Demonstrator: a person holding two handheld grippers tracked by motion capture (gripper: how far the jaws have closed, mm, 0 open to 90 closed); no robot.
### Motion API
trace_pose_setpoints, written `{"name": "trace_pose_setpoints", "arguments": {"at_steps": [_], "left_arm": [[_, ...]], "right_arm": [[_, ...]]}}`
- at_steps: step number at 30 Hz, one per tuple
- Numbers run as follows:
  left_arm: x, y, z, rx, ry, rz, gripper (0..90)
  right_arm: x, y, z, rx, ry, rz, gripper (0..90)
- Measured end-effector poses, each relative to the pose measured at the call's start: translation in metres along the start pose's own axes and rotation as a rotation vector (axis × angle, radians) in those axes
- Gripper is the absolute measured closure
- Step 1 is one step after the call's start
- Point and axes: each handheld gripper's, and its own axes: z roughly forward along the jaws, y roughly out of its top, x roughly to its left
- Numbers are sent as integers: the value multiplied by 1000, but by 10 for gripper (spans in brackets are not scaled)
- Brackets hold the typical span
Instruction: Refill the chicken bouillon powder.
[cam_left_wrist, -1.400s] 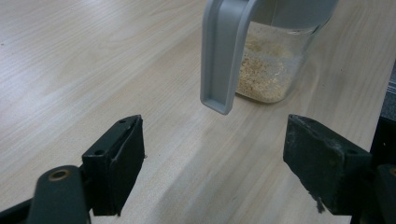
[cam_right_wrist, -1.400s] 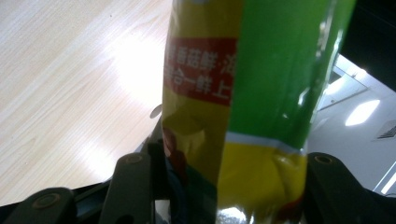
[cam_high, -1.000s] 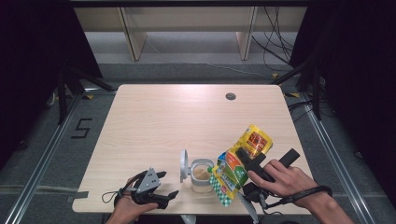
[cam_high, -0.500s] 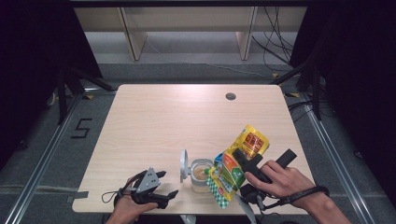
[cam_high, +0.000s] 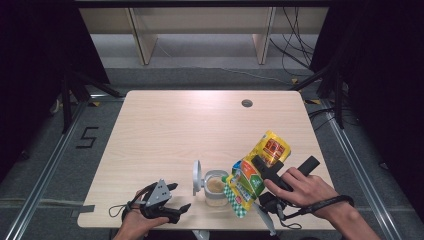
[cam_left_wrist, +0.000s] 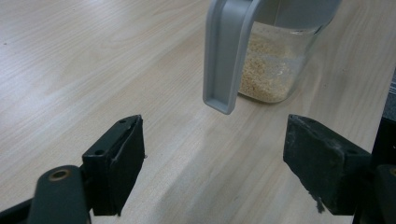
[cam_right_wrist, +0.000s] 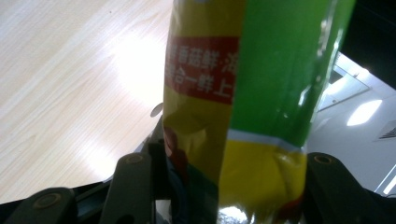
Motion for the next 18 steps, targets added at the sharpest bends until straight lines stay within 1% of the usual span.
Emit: {"name": "trace_pose_setpoints", "arguments": {"at_steps": [2, 5, 6, 7, 8, 9, 10, 11, 13, 14, 15, 16, 17, 18], "left_arm": [[0, 0, -1, 7, -1, 4, 204], [0, 0, 0, 1, 5, 4, 203], [0, 0, 0, 1, 4, 5, 204], [0, 0, 0, 4, 5, 8, 204], [0, 0, 0, 0, 4, 6, 204], [0, 0, 0, 1, 8, 5, 204], [1, 0, 0, 7, 9, 9, 204], [1, 0, 0, 8, 8, 10, 204], [-1, 0, 1, -3, 1, -4, 204], [0, 1, 0, -4, 4, 11, 204], [0, 1, 0, 2, 4, 3, 204], [0, 0, 0, 3, 5, 1, 204], [0, 0, 0, 1, 2, 0, 204], [1, 0, -1, 7, 9, 7, 204]], "right_arm": [[0, 0, -3, -1, 2, -3, 555], [1, 1, -9, -7, 1, -3, 555], [1, 2, -11, -3, 0, 6, 555], [1, 3, -12, -11, -4, -4, 555], [0, 4, -14, -3, -1, 4, 555], [0, 4, -14, -17, 0, 1, 555], [-1, 5, -15, -16, 0, 0, 555], [-1, 6, -15, -16, 1, 0, 555], [-3, 7, -13, -18, -5, -4, 555], [-3, 7, -12, -20, -3, 0, 555], [-4, 7, -10, -21, 2, 3, 555], [-5, 7, -8, -20, -6, 4, 555], [-6, 8, -6, -22, 1, 0, 555], [-6, 8, -4, -24, -5, -6, 555]]}}
